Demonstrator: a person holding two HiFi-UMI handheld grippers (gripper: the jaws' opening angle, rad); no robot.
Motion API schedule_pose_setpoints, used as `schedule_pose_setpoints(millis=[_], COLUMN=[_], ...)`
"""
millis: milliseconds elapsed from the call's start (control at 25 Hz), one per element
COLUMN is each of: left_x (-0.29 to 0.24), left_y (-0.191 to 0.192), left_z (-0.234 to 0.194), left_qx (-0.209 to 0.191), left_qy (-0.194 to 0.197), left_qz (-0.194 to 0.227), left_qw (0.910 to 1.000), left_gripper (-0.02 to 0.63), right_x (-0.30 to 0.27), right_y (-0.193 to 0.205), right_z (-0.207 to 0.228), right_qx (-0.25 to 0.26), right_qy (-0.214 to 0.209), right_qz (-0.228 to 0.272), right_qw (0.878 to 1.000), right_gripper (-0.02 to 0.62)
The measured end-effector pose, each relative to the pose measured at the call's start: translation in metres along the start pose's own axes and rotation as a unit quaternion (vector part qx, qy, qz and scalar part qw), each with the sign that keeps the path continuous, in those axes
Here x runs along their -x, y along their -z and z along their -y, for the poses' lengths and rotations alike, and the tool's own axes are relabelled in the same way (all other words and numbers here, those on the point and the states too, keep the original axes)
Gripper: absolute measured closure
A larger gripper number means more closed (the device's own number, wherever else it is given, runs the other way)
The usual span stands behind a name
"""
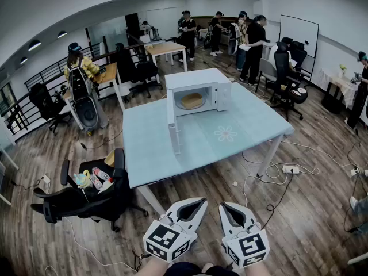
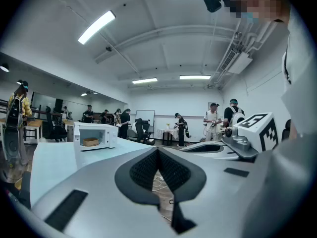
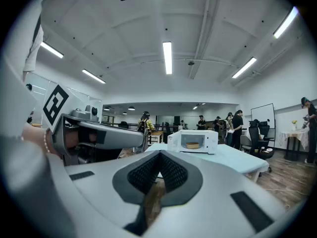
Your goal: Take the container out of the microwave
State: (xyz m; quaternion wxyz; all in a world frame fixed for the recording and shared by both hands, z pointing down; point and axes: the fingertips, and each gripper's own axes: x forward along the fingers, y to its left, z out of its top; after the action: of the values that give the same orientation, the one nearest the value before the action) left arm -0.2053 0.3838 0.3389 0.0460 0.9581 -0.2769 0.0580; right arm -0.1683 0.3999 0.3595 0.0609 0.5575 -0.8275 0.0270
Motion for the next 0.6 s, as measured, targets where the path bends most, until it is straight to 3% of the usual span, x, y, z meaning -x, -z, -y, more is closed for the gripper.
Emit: schedule_pose_setpoints(millis=[440, 600], left_x=[-0.012, -0.012], left_y=[0.021, 0.034], left_z=[0.014, 0.020], left_qx=[0.026, 0.036], left_qy=[-0.010, -0.011], left_qz=[-0.016, -0.029], left_qw=[0.9995, 0.9989], left_gripper=[0.609, 0.609], right_x=[0.016, 0.022], right_y=[0.009, 0.010], right_z=[0.010, 0.012], right_qx=[-0.017, -0.035], right_qy=[-0.022, -0.020], right_qz=[-0.012, 0.006], right_qw=[1.000, 0.999], right_gripper=[0.588, 0.588])
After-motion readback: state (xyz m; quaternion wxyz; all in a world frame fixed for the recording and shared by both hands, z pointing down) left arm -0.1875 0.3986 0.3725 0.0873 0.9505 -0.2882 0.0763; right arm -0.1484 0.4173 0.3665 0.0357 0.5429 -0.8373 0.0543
